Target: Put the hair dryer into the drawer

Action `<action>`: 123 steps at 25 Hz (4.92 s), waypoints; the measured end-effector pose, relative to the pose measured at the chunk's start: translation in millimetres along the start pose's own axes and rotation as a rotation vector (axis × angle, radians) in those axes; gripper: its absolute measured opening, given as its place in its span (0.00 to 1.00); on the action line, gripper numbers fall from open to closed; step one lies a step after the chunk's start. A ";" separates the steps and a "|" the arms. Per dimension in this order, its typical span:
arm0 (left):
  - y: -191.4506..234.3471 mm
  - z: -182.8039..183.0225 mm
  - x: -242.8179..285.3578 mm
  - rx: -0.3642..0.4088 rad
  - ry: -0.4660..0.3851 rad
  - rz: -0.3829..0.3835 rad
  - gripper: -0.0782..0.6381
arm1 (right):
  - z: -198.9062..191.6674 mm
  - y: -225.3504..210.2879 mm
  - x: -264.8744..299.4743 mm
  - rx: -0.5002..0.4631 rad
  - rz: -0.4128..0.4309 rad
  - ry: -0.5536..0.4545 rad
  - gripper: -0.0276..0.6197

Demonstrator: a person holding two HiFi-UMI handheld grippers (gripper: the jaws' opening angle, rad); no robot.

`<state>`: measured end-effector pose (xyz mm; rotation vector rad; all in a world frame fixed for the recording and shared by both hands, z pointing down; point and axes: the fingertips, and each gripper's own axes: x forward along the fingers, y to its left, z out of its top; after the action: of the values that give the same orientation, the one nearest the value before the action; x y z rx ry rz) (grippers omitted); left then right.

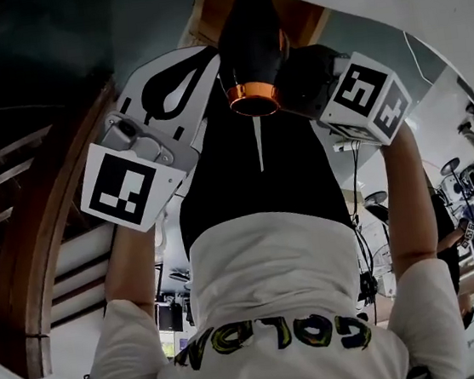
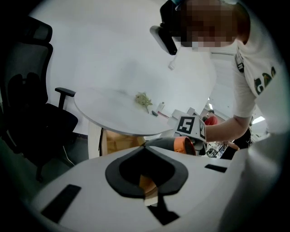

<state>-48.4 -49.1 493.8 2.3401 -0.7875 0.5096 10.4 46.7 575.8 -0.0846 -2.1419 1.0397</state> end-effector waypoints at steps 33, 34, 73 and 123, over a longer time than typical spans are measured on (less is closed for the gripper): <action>66.0 -74.5 54.4 0.131 0.311 -0.020 0.12 | -11.5 -129.4 13.3 -0.190 -0.632 0.462 0.41; 65.1 -76.0 55.0 0.134 0.315 -0.020 0.12 | -11.9 -132.6 12.3 -0.196 -0.656 0.475 0.41; 65.5 -55.4 40.6 0.100 0.281 0.031 0.12 | -3.3 -160.0 12.1 -0.245 -0.873 0.587 0.50; -225.1 321.3 -184.0 0.276 -0.622 0.172 0.12 | 184.3 251.0 -398.4 -0.287 -0.908 -0.956 0.12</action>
<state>9.6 -40.8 64.5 2.7378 -1.2739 -0.0682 117.9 -47.2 90.7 1.3580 -2.6344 0.1916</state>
